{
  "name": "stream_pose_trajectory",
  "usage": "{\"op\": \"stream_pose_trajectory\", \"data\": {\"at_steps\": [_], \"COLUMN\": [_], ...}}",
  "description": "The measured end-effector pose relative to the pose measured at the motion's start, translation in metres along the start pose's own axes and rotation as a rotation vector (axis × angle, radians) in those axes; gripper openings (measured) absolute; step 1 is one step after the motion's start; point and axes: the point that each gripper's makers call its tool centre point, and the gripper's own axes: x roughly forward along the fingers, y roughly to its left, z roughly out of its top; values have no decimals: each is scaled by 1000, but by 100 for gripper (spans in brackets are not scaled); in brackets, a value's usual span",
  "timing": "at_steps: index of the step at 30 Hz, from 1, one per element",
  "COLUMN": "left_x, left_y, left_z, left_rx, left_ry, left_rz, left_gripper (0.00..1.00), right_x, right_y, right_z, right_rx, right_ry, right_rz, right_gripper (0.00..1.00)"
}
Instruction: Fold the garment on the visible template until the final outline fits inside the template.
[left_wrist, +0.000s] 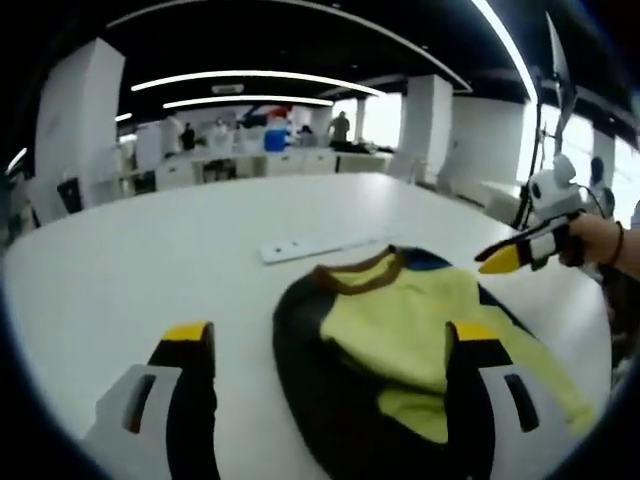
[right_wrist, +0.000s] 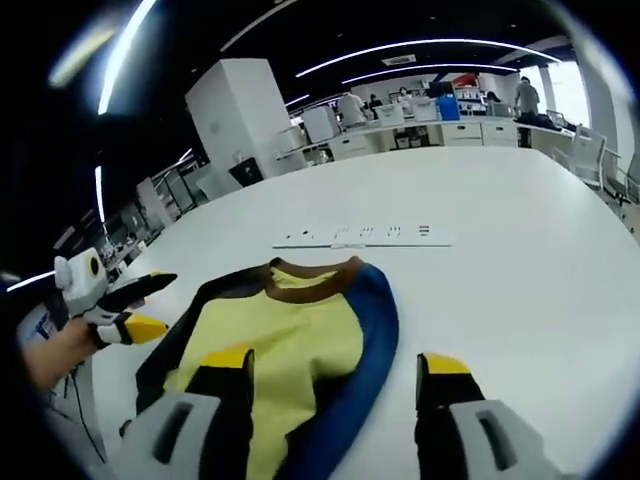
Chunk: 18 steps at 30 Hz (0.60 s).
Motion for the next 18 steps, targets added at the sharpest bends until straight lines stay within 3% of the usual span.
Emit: {"op": "stream_pose_trajectory", "data": {"at_steps": [5,10,18], "left_x": [-15,-32,-59], "left_y": [-18,-29,-41], "left_z": [0,-2,-23], "left_rx": [17,41,41], "left_ry": [-12,-15,15], "left_rz": [-48,-81,-112], "left_gripper": [99,99,94], "right_x": [-14,-26,-54], "right_y": [11,13,23], "right_z": [-16,-21,-35], "right_rx": [-27,-46,-70], "right_ry": [16,26,38], "right_rz": [18,31,60], "right_gripper": [65,65,58]}}
